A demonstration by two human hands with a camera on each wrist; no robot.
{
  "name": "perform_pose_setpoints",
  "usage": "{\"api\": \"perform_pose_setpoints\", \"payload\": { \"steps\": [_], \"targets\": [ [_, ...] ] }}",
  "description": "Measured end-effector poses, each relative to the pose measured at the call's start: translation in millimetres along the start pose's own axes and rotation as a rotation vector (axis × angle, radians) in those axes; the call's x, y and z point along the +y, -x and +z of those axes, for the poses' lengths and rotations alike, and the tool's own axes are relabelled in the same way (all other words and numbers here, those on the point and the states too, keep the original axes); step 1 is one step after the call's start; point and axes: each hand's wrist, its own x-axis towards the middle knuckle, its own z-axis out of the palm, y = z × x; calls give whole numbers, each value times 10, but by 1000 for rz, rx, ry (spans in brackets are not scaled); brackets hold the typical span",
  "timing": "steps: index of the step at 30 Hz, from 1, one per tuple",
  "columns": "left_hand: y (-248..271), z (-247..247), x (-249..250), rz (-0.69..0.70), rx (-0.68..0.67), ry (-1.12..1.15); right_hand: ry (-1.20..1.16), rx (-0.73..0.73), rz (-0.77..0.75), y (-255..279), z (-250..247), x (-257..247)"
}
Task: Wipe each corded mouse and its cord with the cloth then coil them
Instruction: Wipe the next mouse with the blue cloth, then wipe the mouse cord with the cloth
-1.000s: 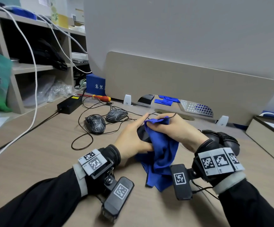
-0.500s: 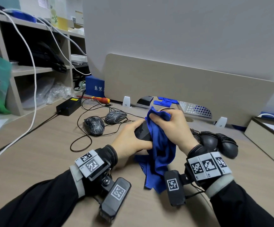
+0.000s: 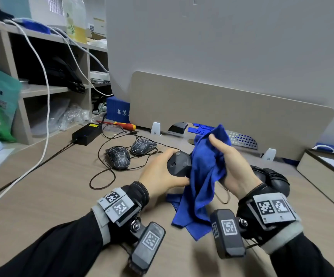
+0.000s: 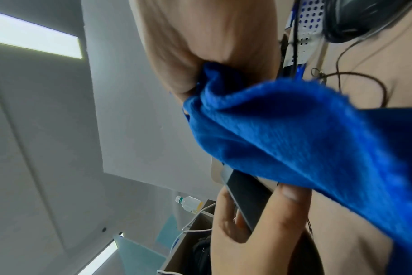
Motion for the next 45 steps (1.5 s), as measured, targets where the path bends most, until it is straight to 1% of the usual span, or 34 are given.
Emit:
{"api": "perform_pose_setpoints", "payload": {
  "steps": [2,4,6,9,11,14,18,20,23,26,28,30,32,34,36,38,41,44,45],
  "targets": [
    [18,8,30,-7,-55,71,-12,-58,68,48,-80,17],
    [37,11,57,-17,-120,177,14,-105,80,106,-152,20],
    [60,5,100,-14,-185,235,61,-151,50,180,-191,16],
    [79,-11,149,10,-273,230,161,-193,-26,241,-186,27],
    [94,-23,188,1,-302,236,217,-167,-73,240,-161,62],
    [87,-24,176,30,-332,144,252,-68,-132,227,-140,114],
    [88,10,185,13,-352,119,337,100,-138,199,-161,146],
    [78,22,186,-34,-350,106,338,149,-140,185,-176,158],
    [57,3,181,-66,-377,64,292,181,-165,180,-207,150],
    [36,-62,187,-43,-384,7,173,223,-205,158,-287,87],
    [16,-114,182,-45,-377,-67,37,305,-204,128,-362,41],
    [4,-153,173,-46,-378,-108,-33,370,-193,120,-396,16],
    [-4,-183,147,-25,-393,-140,-50,372,-178,123,-398,19],
    [-10,-217,132,-7,-391,-182,-24,333,-157,130,-385,29],
    [-10,-242,119,-16,-365,-214,46,288,-141,140,-361,42],
    [-12,-243,109,-37,-384,-237,93,273,-134,154,-329,58],
    [-17,-214,91,-44,-408,-204,136,248,-129,164,-288,107],
    [-19,-160,110,18,-356,-183,183,243,-111,176,-248,156],
    [-21,-141,114,41,-361,-164,197,241,-102,173,-236,179]
  ]
}}
